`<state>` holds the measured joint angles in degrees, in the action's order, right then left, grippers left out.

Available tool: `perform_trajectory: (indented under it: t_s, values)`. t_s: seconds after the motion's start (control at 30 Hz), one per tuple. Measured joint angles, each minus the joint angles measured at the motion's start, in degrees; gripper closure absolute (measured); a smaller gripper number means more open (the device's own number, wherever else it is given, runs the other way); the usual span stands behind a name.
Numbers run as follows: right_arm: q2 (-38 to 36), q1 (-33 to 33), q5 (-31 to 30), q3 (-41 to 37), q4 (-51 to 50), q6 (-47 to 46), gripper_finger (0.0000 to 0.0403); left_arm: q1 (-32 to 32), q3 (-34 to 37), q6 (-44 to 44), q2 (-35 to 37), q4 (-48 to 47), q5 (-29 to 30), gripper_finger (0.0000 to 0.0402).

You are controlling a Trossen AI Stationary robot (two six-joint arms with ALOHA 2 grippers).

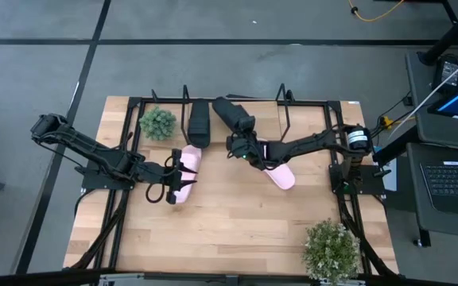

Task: Pick and place slides into the shelf
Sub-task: Put the black slide on the shelf

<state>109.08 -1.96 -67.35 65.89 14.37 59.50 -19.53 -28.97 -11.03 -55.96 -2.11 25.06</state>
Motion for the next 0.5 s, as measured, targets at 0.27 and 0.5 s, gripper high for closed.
perform_trajectory:
  t_s: [0.27,0.5]
  values:
    - [0.1,-1.7,4.1,0.0,0.1,0.8,0.0402,0.0,0.0,0.0,0.0,0.0,0.0,0.0278]
    - [0.1,-2.1,6.0,0.0,0.1,0.8,0.0402,0.0,0.0,0.0,0.0,0.0,0.0,0.0278]
